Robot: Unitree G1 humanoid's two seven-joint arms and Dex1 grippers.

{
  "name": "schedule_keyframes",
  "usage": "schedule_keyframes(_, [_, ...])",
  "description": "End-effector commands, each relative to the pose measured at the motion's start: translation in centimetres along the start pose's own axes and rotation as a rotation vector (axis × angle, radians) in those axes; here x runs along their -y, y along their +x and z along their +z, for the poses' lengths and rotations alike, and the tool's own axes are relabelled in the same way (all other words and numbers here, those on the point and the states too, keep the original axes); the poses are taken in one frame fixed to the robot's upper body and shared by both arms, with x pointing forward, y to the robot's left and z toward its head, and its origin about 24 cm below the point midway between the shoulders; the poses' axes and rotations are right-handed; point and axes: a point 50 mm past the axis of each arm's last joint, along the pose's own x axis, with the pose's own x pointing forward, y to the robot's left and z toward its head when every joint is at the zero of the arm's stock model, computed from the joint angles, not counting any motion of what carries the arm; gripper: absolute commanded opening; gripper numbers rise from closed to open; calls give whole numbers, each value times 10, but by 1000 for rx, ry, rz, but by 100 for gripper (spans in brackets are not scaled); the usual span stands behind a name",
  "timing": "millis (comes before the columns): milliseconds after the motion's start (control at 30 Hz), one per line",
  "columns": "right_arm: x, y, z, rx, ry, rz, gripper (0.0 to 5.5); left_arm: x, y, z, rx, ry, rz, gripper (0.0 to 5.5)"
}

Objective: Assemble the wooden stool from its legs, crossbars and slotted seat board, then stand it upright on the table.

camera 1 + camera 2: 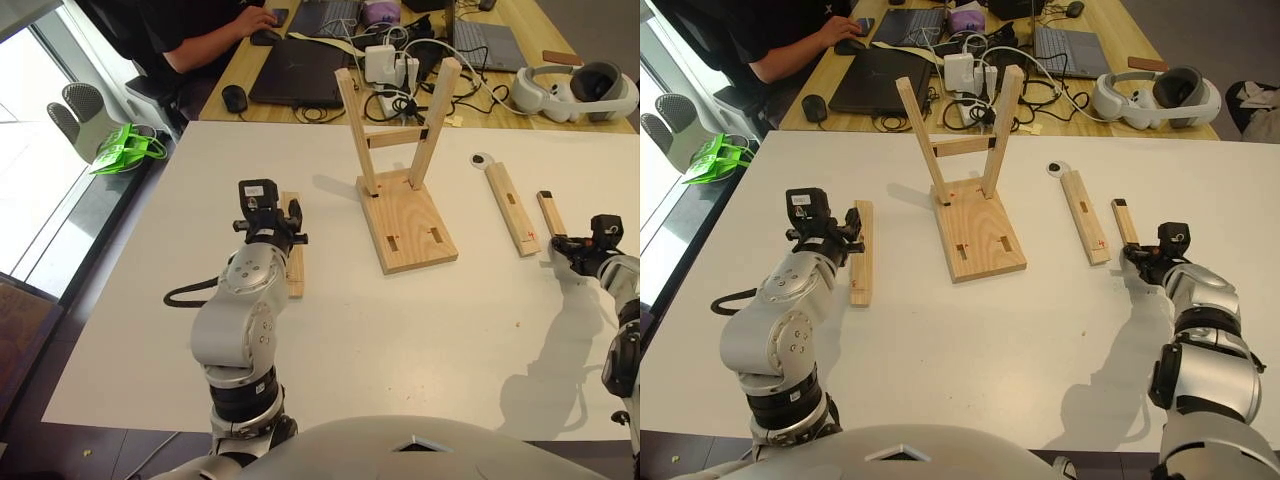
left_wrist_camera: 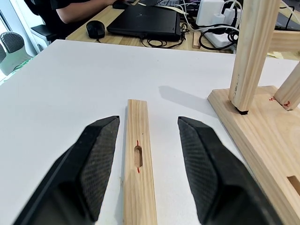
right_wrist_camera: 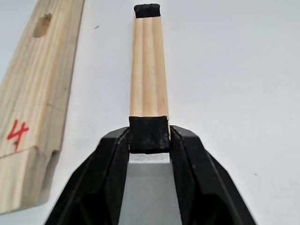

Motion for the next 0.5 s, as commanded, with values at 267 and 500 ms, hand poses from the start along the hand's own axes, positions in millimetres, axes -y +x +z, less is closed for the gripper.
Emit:
schedule_keyframes(267, [-191, -30, 124, 618, 25, 606, 127, 23, 22, 34, -58, -288, -394, 232])
schedule_keyframes(500, [-274, -67, 73, 546, -184, 892, 127, 50, 8, 60, -63, -435, -746, 232])
